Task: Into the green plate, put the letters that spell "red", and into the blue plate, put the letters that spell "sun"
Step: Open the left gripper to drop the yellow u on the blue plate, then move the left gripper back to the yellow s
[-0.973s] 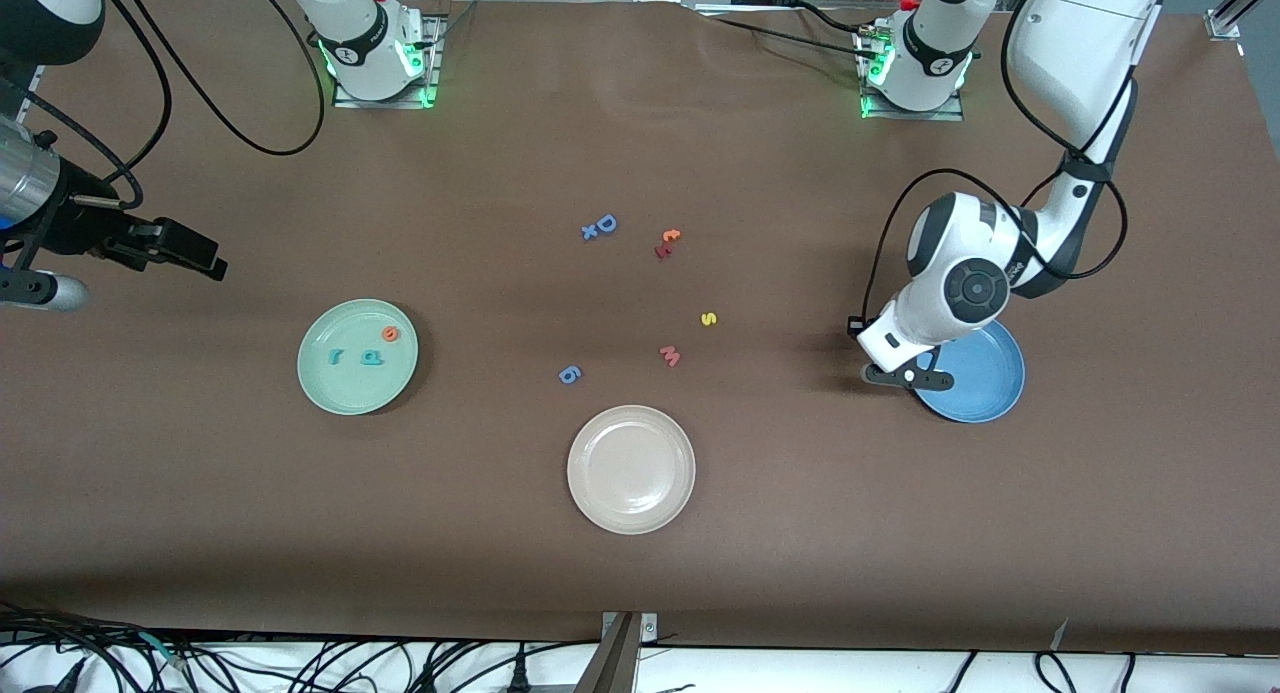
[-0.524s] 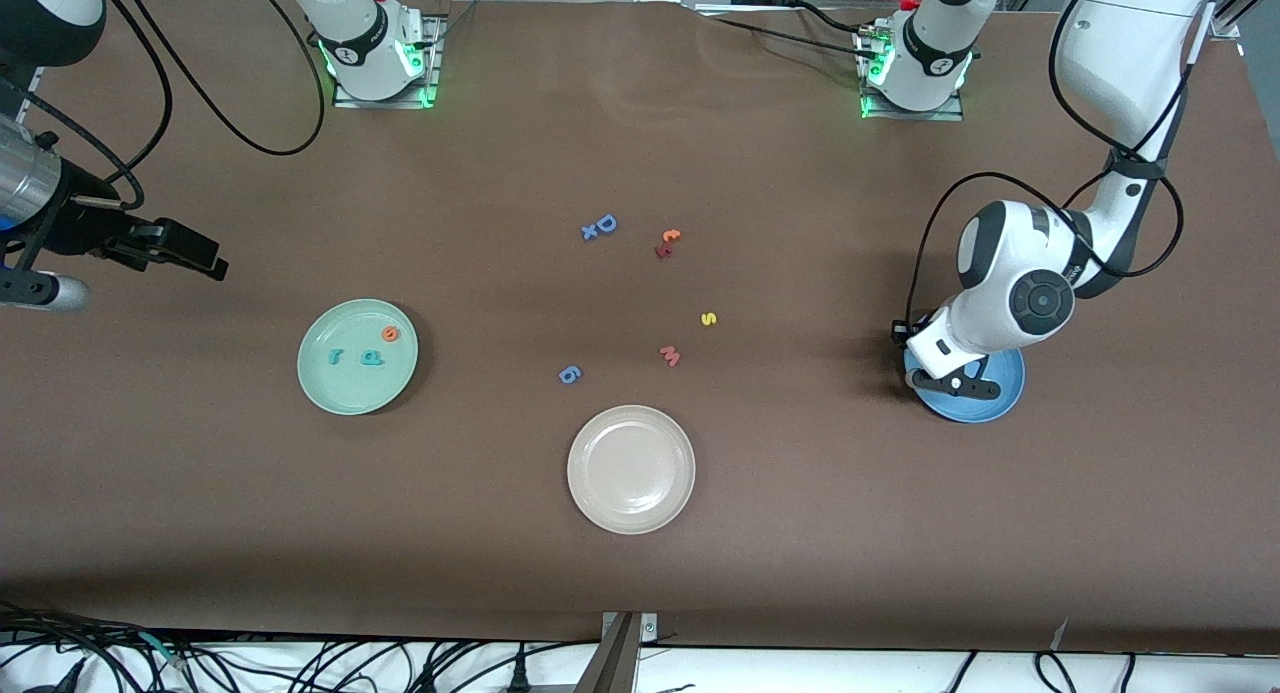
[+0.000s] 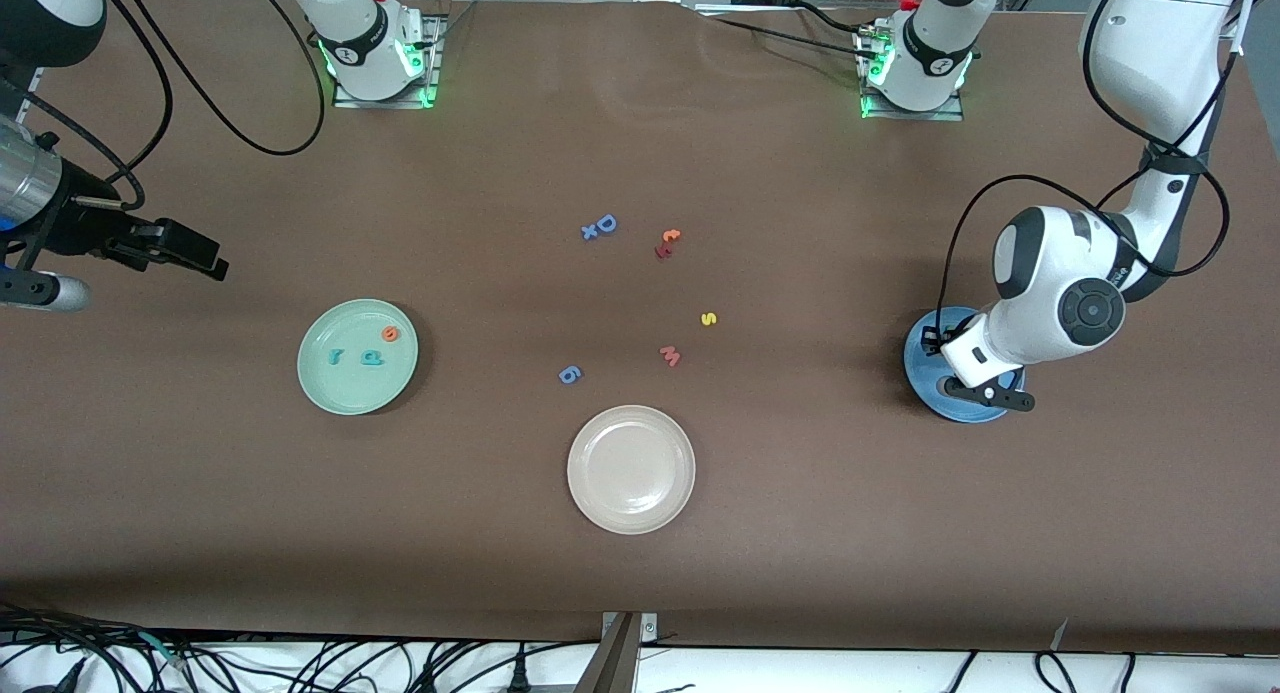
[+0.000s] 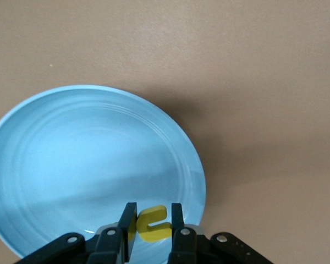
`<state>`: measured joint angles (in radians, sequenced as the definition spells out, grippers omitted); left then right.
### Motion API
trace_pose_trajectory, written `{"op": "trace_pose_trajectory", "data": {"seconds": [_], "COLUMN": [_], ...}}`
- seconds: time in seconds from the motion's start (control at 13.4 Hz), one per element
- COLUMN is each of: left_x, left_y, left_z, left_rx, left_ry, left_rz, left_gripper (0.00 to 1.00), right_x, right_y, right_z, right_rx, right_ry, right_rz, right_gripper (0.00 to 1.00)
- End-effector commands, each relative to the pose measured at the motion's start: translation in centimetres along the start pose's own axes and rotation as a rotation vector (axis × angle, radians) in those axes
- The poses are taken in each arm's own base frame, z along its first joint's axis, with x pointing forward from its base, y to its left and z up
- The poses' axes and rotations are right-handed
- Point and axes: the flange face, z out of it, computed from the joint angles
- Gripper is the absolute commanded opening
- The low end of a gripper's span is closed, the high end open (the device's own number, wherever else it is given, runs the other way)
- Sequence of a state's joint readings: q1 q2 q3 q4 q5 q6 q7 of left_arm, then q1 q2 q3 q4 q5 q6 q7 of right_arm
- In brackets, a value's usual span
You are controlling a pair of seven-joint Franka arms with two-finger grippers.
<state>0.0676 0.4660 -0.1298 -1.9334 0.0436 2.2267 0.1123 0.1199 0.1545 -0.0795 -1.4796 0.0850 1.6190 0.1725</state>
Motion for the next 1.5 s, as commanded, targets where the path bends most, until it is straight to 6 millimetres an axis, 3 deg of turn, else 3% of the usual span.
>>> {"op": "trace_pose_trajectory", "data": {"seconds": [0.0, 0.07, 0.22, 0.52, 1.12, 1.42], "left_x": [0.0, 0.1, 0.0, 0.3, 0.7, 0.4], "left_y": [-1.0, -1.5, -1.7, -0.1, 9.4, 18.1], "left_z": [-0.7, -0.9, -0.8, -0.9, -1.2, -1.2], "left_rx": [0.025, 0.023, 0.010, 0.010, -0.073, -0.057], "left_ry": [-0.006, -0.003, -0.001, 0.000, -0.005, 0.002], "left_rz": [0.042, 0.037, 0.021, -0.029, -0.197, -0.256], "left_gripper": [0.81, 1.00, 1.00, 1.00, 1.00, 1.00], "right_x": [-0.1, -0.2, -0.2, -0.2, -0.2, -0.2], "right_y": [0.0, 0.0, 0.0, 0.0, 0.0, 0.0], "right_z": [0.0, 0.1, 0.1, 0.2, 0.2, 0.3], "right_rx": [-0.012, -0.012, -0.012, -0.013, -0.013, -0.013], "right_ry": [-0.006, -0.009, -0.009, -0.011, -0.011, -0.012], "right_rz": [-0.002, -0.002, -0.002, -0.002, -0.002, -0.002], "right_gripper": [1.00, 1.00, 1.00, 1.00, 1.00, 1.00]}}
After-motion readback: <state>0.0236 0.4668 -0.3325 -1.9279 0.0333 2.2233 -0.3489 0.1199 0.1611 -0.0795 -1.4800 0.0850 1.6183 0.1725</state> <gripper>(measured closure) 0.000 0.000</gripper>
